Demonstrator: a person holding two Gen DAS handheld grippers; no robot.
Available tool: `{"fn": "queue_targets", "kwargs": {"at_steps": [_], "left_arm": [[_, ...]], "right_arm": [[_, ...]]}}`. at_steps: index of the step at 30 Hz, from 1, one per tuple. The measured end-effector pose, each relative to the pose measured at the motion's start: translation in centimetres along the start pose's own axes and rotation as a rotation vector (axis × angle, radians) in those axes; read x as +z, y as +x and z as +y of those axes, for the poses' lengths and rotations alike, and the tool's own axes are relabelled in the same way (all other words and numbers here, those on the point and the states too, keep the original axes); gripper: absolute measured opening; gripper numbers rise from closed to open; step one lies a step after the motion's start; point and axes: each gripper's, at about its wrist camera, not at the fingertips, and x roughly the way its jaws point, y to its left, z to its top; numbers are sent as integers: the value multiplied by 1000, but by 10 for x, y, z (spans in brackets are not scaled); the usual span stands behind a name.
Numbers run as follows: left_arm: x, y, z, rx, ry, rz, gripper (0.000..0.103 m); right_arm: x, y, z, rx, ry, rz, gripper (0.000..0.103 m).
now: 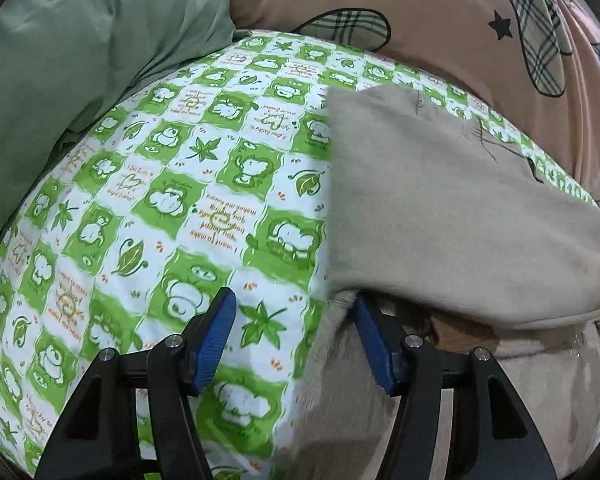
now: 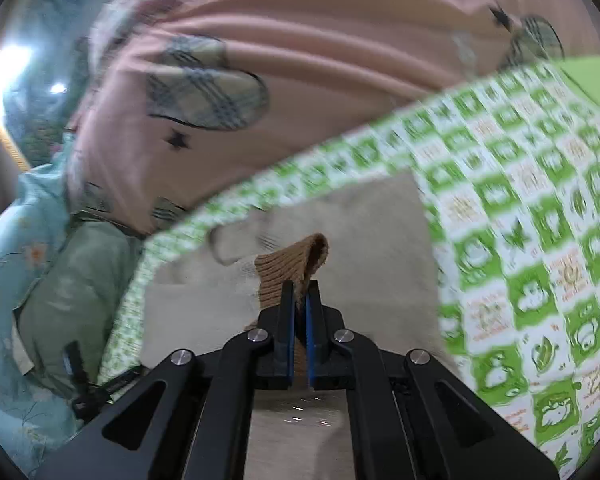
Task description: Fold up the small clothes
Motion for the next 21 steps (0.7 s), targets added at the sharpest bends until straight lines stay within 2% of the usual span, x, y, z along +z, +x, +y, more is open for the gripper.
{"fn": "queue_targets", "kwargs": {"at_steps": [2, 4, 7, 9, 11, 13, 14, 17, 18, 20, 21], "left_arm": [[2, 5, -5, 1, -3, -2, 61], [0, 7, -12, 36, 6, -12, 60], [-3, 5, -9, 51, -31, -34, 57], [-5, 1, 0, 38, -78, -42, 57], [-6, 0, 3, 32, -99, -49, 57], [-6, 0, 1, 43, -95, -52, 57], [-7, 0, 1, 48, -93, -52, 57], [-6, 2, 1, 55, -93, -51, 57], [-5, 2, 2, 51, -94, -53, 57], [-3, 5, 2, 46, -95, -52, 58], [-6, 3, 3, 46, -96, -53, 58]], "right_arm": [[-9, 16, -9, -22, 20, 41, 5], [-15, 23, -15, -28, 33, 58, 5], [-15, 17, -12, -24, 19, 23, 5], [-12, 15, -7, -56, -22, 10, 5], [-12, 22, -11, -99, -30, 37, 6], [-13, 28, -19, -156, -4, 58, 6], [-13, 24, -24, -172, 25, 39, 6], [-16, 3, -21, -132, 55, -54, 6], [-18, 2, -14, -104, 35, -54, 6], [-26, 14, 3, -24, -27, 12, 6], [-30, 21, 8, -17, -52, 46, 6]]}}
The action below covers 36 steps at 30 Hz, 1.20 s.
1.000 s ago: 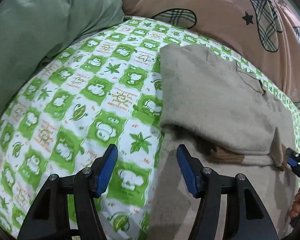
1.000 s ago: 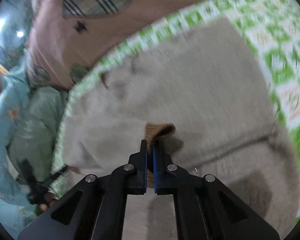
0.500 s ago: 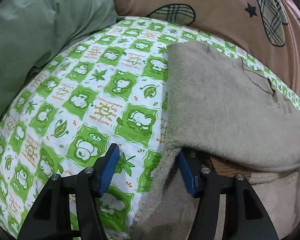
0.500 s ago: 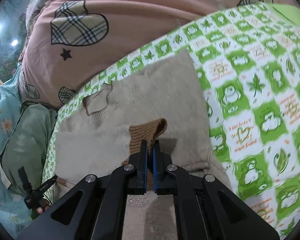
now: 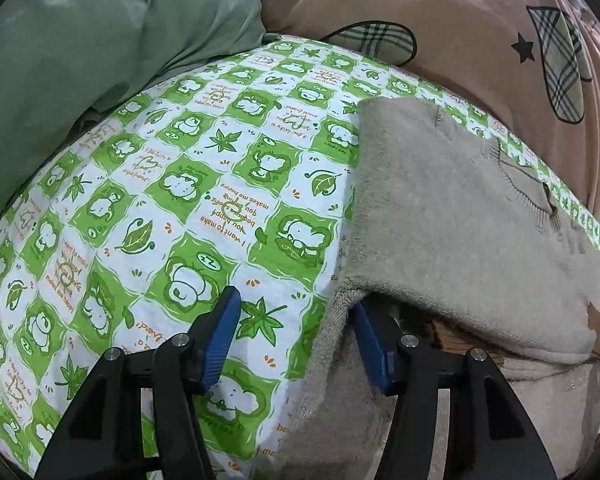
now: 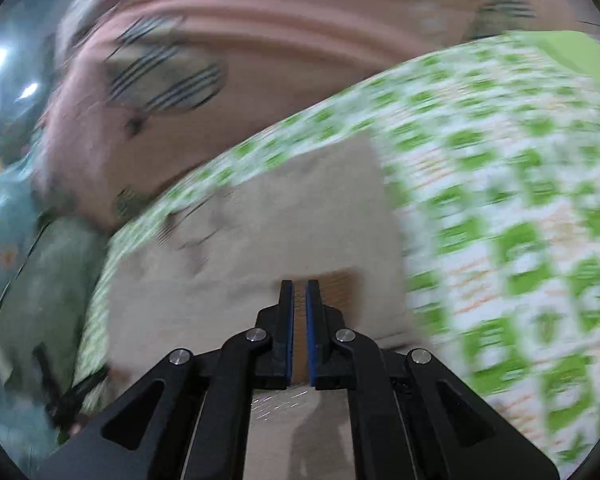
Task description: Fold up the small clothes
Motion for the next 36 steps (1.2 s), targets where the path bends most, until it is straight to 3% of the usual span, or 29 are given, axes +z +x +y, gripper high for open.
{"fn": "queue_targets", "kwargs": {"at_steps": [4, 9, 11, 14, 21, 25, 28, 31, 36], "left_arm": [[-1, 0, -3, 16, 14, -1, 59], [0, 3, -1, 5, 23, 5, 59], [1, 2, -1, 2, 34, 12, 59], [1, -5, 2, -26, 61, 33, 59], [-30, -44, 27, -130, 83, 75, 57], [-59, -64, 36, -221, 129, 136, 57], [-81, -73, 40, -325, 167, 203, 58], [-103, -88, 45, -363, 197, 231, 58], [-148, -120, 58, -500, 195, 291, 59]], "right_arm": [[-10, 35, -6, -102, -45, 115, 6], [-9, 7, -24, -20, 50, 82, 7], [-12, -19, -28, -3, 38, 58, 13], [-21, -51, -37, -21, 44, 41, 46], [-50, -85, -75, -53, 71, 101, 50], [-76, -93, -86, 31, 103, 154, 49], [-100, -103, -83, 147, 106, 199, 49], [-129, -122, -78, 240, 82, 246, 50], [-183, -157, -67, 345, 13, 328, 51]]}}
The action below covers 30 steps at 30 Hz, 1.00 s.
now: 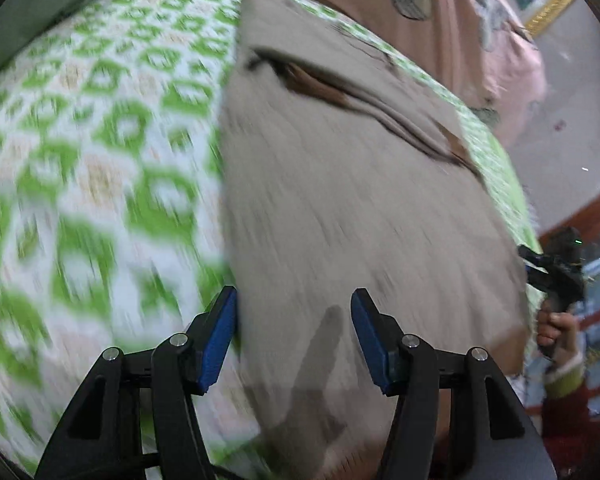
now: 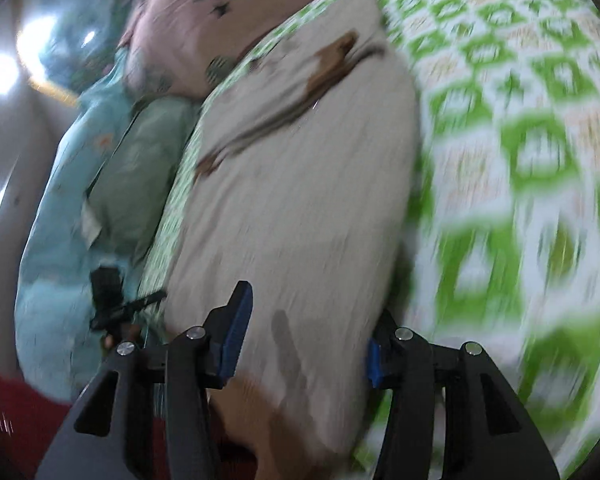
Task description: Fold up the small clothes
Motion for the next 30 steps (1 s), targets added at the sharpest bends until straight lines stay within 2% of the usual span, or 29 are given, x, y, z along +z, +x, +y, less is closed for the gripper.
{"fn": "queue_targets", "kwargs": {"at_steps": [4, 7, 10, 11, 13, 14, 15, 16, 18, 20, 25, 30], "left_arm": [[-47, -15, -10, -72, 8, -11, 59], [-72, -21, -16, -154, 9, 5, 59], [-91, -20, -25, -165, 49, 11, 59], [-96, -22, -28, -165, 63, 6, 59], [-98, -21, -30, -181, 67, 8, 59], [-100, -22, -31, -190, 70, 11, 56], [-97, -19, -33, -190, 77, 13, 47], [-100, -19, -35, -177, 95, 19, 41], [-97, -10, -40, -141, 120, 37, 11], [-93, -2, -46, -127, 135, 35, 9], [-94, -16, -45, -137, 109, -14, 7], [-86, -44, -46, -178, 96, -114, 6]], "right_arm": [[-35, -6, 7, 83, -21, 30, 51], [-49, -6, 12, 102, -39, 28, 51], [-53, -8, 13, 117, -42, 6, 50], [-54, -8, 13, 99, -50, 9, 48], [-56, -4, 17, 57, -74, 27, 34], [-58, -3, 16, 29, -82, 38, 28], [-58, -3, 15, 22, -80, 39, 16], [-59, -4, 13, 22, -74, 35, 10], [-61, -7, 10, 27, -72, 21, 9], [-60, -12, 12, 41, -75, -1, 9], [-49, -25, 23, 133, -84, -79, 9], [-32, -41, 35, 217, -95, -161, 9]]}}
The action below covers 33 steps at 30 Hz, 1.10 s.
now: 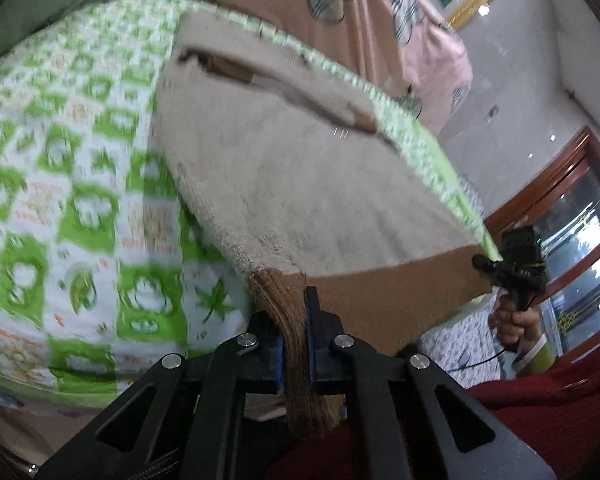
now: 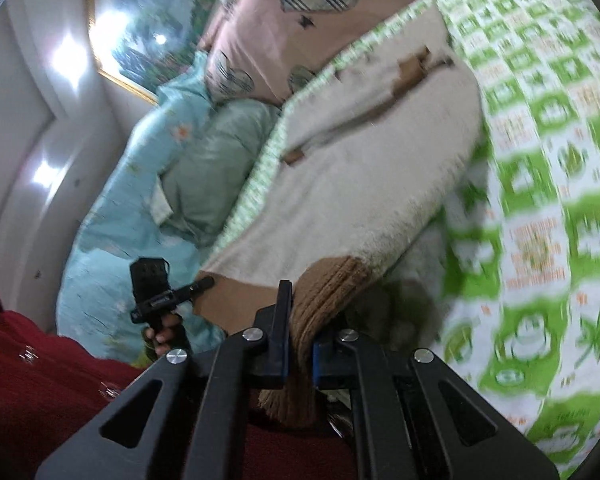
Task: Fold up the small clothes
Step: 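Lift the hem with both grippers, fold it toward the collar and release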
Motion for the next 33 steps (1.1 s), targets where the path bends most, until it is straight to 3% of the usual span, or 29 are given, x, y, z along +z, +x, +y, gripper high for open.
{"fn": "queue_targets", "kwargs": {"at_steps": [6, 11, 16, 19, 25, 33], "left_arm": [[29, -26, -10, -28, -8, -128, 6], [75, -37, -21, 12, 30, -228, 6], [132, -30, -28, 65, 70, -332, 6], [169, -15, -25, 87, 73, -372, 6], [236, 30, -9, 164, 75, -365, 6], [307, 92, 28, 220, 31, -319, 6]], "right_arm": [[45, -8, 20, 13, -59, -90, 9], [102, -2, 29, 0, -115, -175, 9], [159, 17, 16, -117, -135, -254, 9], [195, 39, -1, -186, -126, -254, 9], [254, 81, -34, -300, -97, -237, 9], [296, 133, -91, -421, -61, -170, 9]]}}
